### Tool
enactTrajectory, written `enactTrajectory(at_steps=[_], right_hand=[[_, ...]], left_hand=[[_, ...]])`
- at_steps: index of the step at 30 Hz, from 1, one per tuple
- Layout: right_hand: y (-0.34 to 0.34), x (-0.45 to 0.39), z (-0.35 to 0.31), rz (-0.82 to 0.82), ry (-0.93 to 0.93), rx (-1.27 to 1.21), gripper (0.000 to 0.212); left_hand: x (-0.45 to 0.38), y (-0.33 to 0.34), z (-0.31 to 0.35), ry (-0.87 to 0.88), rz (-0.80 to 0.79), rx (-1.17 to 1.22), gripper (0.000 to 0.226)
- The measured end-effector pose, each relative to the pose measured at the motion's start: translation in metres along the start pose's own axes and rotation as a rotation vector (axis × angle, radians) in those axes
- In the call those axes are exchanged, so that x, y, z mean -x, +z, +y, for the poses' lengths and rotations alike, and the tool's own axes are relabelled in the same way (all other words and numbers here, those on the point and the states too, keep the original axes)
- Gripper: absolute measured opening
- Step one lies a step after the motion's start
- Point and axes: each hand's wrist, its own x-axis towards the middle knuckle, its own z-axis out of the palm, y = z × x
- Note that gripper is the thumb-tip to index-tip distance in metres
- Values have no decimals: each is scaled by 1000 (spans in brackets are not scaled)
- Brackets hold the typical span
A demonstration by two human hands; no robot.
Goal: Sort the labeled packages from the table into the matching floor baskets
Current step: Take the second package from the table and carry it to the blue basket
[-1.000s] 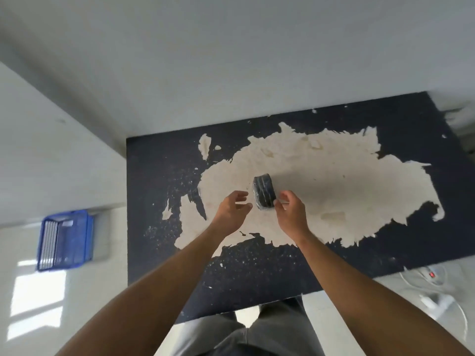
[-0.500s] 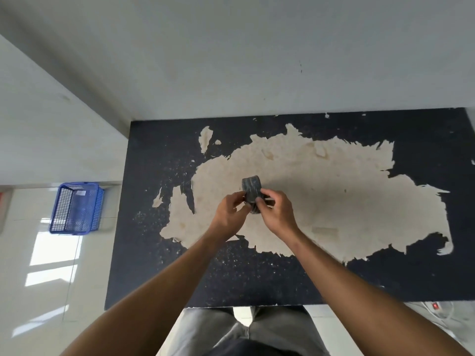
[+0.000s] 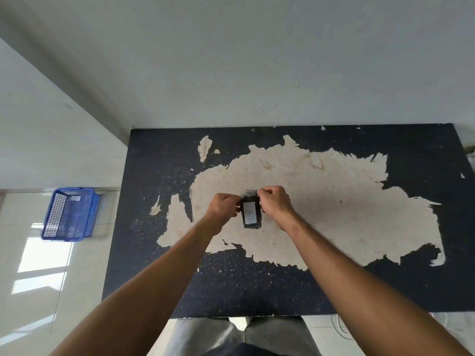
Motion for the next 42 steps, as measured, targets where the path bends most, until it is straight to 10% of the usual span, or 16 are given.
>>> enactTrajectory(at_steps=[10,18,21,33,42], right_hand=[[20,-27,19,-139,120,98,21],[37,20,73,52,-60,195,65],[55,31,82,107,-61,292,78],[23,-5,63,-183,-528,479,57],[16,4,80,-146,-454,509,79]], left_hand=[[-38,12,-23,-185,-22,-90,31],[-42,-2,-7,751,-165,-1226,89],[-51,2,-6,858,-296,-1478,84],[-18,-27,-79,522,-16,-806,59],[-15,-22,-81,572,-22,-756,65]])
